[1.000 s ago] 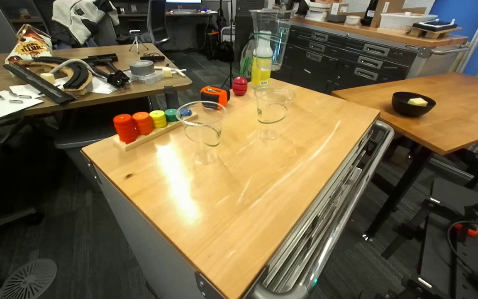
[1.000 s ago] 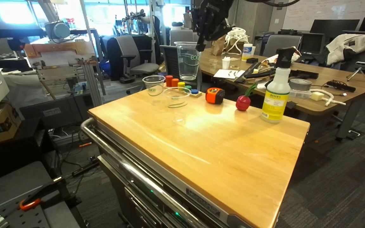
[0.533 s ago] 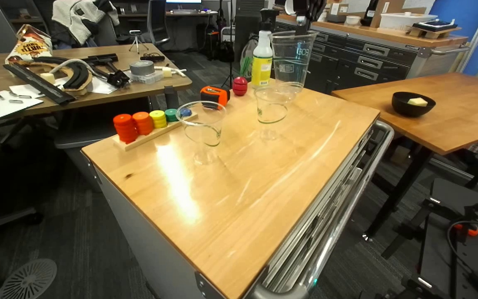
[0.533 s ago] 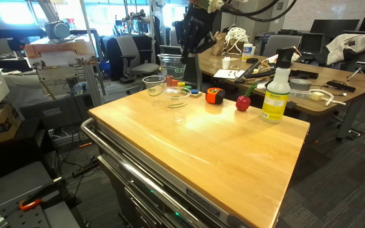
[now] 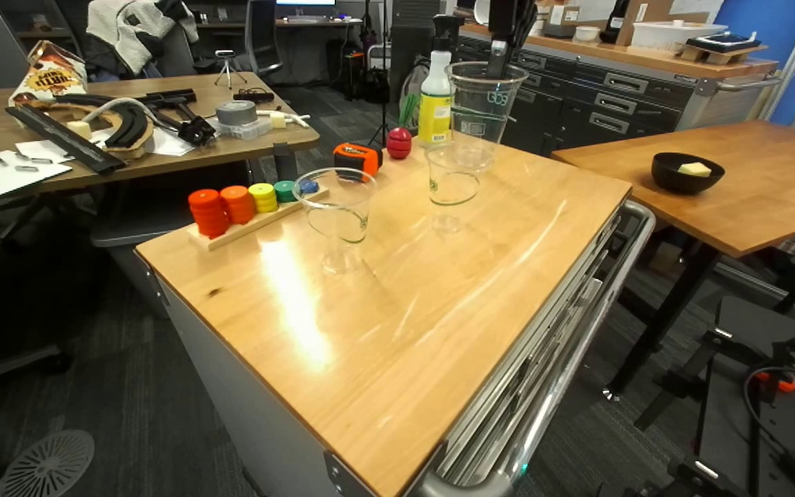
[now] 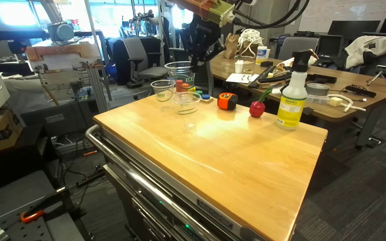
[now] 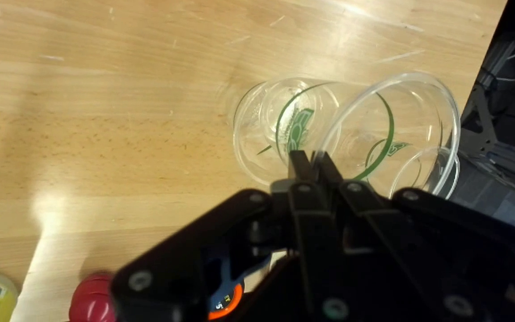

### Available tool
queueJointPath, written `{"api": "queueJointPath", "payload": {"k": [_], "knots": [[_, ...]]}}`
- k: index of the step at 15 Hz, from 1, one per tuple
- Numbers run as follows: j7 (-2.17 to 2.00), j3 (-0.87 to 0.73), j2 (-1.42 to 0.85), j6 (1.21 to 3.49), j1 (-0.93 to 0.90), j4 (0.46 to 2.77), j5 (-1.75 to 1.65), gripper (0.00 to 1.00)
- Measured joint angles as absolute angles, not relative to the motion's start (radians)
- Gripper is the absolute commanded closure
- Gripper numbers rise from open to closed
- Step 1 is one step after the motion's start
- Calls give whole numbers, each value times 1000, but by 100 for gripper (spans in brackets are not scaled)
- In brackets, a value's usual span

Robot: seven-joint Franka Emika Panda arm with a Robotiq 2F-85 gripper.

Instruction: Stack all three clear cups together

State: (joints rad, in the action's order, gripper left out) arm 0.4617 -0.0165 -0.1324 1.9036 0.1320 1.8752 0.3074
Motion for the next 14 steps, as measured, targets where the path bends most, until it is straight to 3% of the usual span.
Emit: {"api": "queueJointPath", "payload": {"k": [12, 13, 14], "knots": [[568, -16, -162, 2024, 128, 1950, 338, 98], [573, -15, -174, 2036, 127, 1955, 340, 69], [578, -14, -186, 2047, 126, 1959, 342, 68]]}}
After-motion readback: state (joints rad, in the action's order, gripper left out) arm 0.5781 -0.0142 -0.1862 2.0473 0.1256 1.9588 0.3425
